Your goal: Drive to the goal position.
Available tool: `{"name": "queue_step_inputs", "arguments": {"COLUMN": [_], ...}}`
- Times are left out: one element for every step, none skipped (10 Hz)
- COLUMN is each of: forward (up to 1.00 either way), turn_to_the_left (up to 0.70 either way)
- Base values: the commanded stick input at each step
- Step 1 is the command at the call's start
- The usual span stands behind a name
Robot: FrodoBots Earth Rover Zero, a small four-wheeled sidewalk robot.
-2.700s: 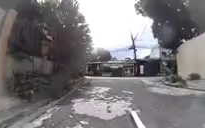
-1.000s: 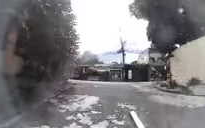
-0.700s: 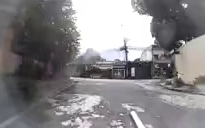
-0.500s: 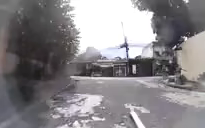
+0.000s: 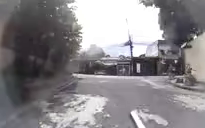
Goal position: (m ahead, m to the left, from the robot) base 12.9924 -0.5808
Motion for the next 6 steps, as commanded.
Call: {"name": "queue_step_inputs", "arguments": {"forward": [0.70, 0.70, 0.70, 0.70, 0.70, 0.70], "turn_to_the_left": [-0.26, -0.30, -0.33, -0.35, -0.35, -0.35]}}
